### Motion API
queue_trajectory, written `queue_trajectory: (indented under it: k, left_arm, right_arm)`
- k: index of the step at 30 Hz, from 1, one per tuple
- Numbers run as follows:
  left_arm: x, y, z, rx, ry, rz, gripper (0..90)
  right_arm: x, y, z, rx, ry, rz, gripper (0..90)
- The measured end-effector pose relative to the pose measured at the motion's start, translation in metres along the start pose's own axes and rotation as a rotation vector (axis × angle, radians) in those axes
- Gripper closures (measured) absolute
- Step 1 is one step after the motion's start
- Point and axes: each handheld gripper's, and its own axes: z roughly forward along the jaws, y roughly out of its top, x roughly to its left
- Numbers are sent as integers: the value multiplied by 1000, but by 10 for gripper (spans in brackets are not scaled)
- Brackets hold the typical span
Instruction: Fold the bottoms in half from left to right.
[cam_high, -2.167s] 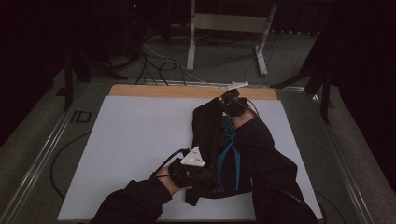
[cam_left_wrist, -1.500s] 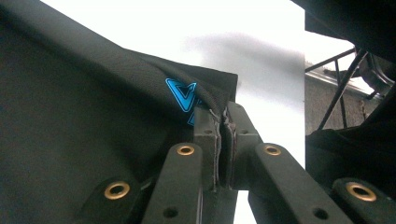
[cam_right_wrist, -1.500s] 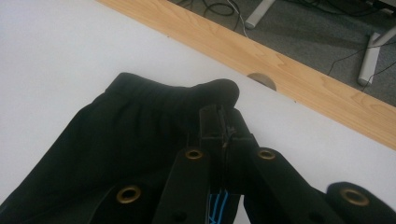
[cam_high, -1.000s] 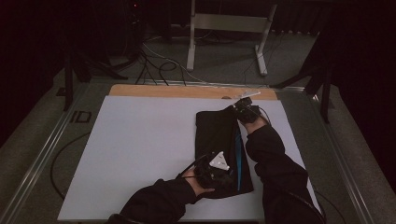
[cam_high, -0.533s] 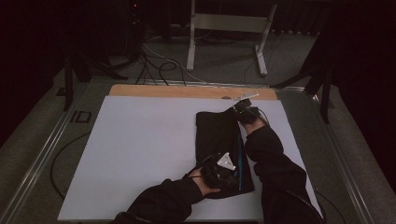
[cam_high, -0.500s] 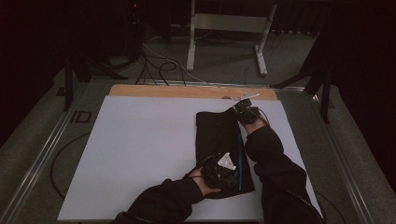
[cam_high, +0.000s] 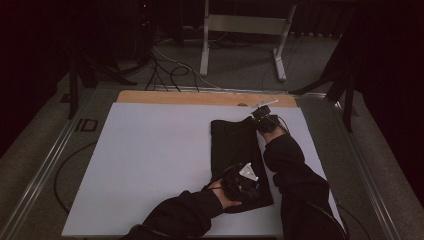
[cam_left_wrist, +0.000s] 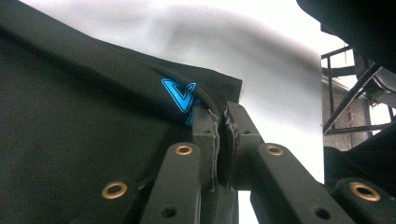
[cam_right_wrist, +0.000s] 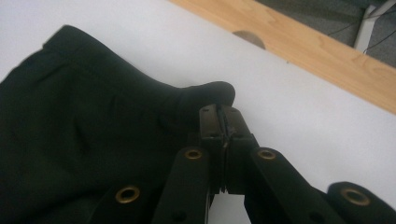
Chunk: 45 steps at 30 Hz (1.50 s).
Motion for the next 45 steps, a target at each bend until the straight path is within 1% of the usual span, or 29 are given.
queue_trajectory:
  k: [1,3,4,5,6,7,9,10,11,13,15,17,18,19,20,21,23,24,25,27,31,36,40,41,43,45]
  left_arm:
    - [0,0,1,3,-7,-2,829]
    - [1,-1,0,2,-23,0,783]
    - [1,-1,-1,0,-37,-2,740]
    - [0,-2,-2,-1,-43,-1,690]
    - [-1,-2,-4,0,-35,5,616]
    - [-2,-2,-6,-5,-25,15,540]
    - [-3,-3,-11,-21,-28,17,475]
    - [-3,-3,-14,-24,-20,10,424]
    - [-3,-3,-17,-28,-17,6,378]
    - [-2,-5,-22,-36,-2,4,316]
    - [-1,-6,-26,-37,1,-3,224]
    - [1,-8,-31,-42,0,-11,150]
    - [1,-9,-33,-46,-12,-12,138]
    - [2,-10,-35,-46,-26,-14,98]
    - [2,-11,-37,-43,-28,-7,42]
    - [2,-12,-38,-43,-22,-1,4]
    - [3,-15,-43,-62,-23,3,3]
    - [4,-17,-46,-63,-17,0,3]
    - [5,-18,-49,-78,-19,-12,2]
    - [8,-22,-54,-97,-17,-22,2]
    - [13,-30,-66,-128,-5,-31,0]
    - [19,-41,-82,-154,7,-46,0]
    - [24,-49,-93,-169,25,-58,0]
    - [24,-49,-93,-169,25,-58,0]
    - [26,-55,-101,-177,30,-60,0]
    - [28,-59,-105,-172,42,-61,0]
  right_arm:
    - [0,-1,2,5,4,4,886]
    - [0,-2,3,14,7,2,873]
    - [0,-3,4,17,10,2,855]
    - [-1,-3,4,17,5,-2,836]
    - [-2,-4,3,14,3,4,782]
    - [-3,-4,2,8,7,12,701]
    - [-4,-4,1,12,11,20,625]
    - [-4,-4,0,9,12,18,559]
    - [-5,-5,-2,5,16,20,529]
    - [-6,-5,-5,2,28,28,455]
    - [-6,-6,-7,2,46,35,391]
    - [-6,-8,-10,-6,57,44,322]
    - [-6,-8,-10,-11,74,53,286]
    - [-5,-8,-11,-11,87,58,258]
    - [-5,-9,-12,-16,106,57,211]
    - [-5,-10,-14,-21,131,48,164]
    - [-3,-11,-16,-24,158,41,133]
    - [-2,-12,-17,-27,161,38,136]
    - [-1,-12,-18,-30,158,39,134]
    - [0,-13,-20,-37,166,40,130]
    - [4,-16,-25,-49,177,37,125]
    - [9,-22,-34,-68,191,29,124]
    - [12,-26,-42,-89,199,31,124]
    - [12,-26,-42,-89,199,31,124]
    - [14,-30,-49,-99,214,29,124]
    - [17,-33,-53,-105,218,24,121]
